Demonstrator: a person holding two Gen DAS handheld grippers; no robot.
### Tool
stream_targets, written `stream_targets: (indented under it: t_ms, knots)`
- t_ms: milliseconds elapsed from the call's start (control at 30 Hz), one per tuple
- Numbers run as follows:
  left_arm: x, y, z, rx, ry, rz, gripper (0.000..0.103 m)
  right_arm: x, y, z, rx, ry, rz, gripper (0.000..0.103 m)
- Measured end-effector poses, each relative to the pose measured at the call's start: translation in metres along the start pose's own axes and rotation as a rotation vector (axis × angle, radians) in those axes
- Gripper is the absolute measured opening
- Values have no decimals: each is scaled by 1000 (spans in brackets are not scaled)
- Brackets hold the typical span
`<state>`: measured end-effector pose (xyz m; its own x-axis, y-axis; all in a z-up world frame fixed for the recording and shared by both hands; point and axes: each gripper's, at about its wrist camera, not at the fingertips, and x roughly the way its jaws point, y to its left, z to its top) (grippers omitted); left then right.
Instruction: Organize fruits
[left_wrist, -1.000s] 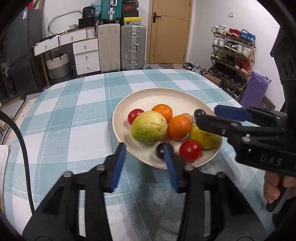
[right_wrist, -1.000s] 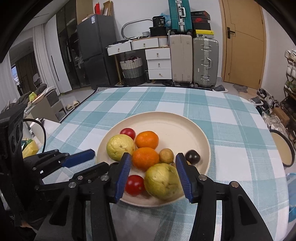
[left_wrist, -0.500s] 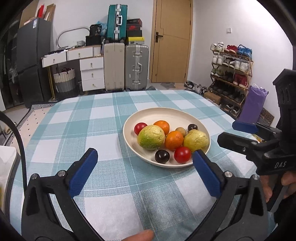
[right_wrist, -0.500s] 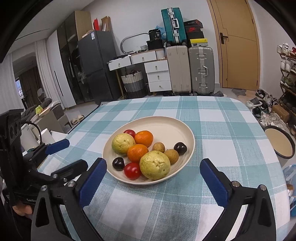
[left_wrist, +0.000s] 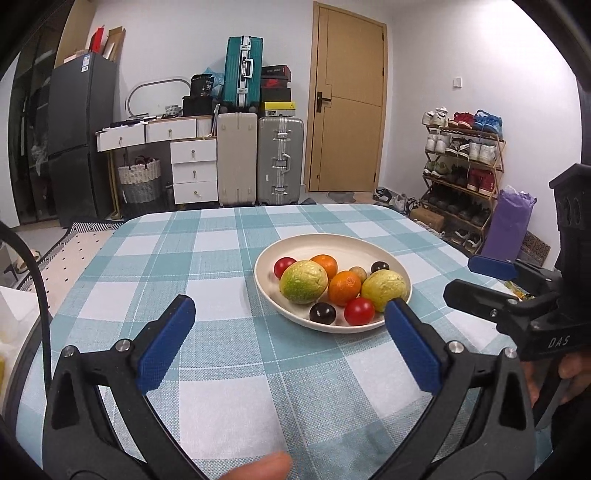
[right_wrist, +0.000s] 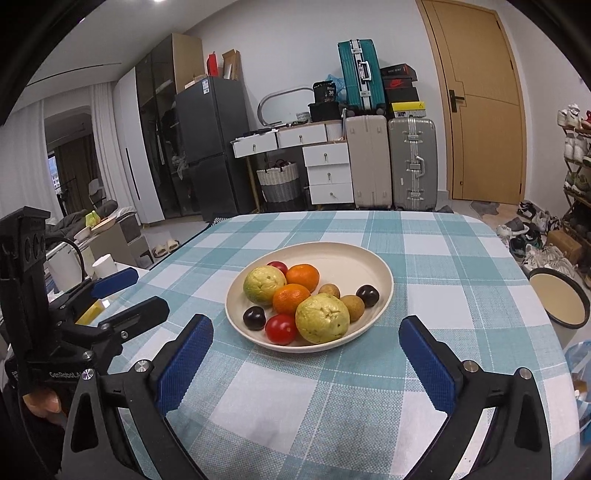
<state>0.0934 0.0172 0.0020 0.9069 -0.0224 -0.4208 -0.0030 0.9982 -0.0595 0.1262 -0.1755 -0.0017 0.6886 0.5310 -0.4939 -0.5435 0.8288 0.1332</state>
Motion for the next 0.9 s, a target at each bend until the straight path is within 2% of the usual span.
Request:
stream_targets:
  t_ms: [533,900]
  knots:
    - [-2,0,-2,-2,-36,-4,102,-10,8,-3,-52,-69,-28,103]
    - [0,2,0,-9,-15,-10,102,-15,9,-5,-63,-98,-37,103]
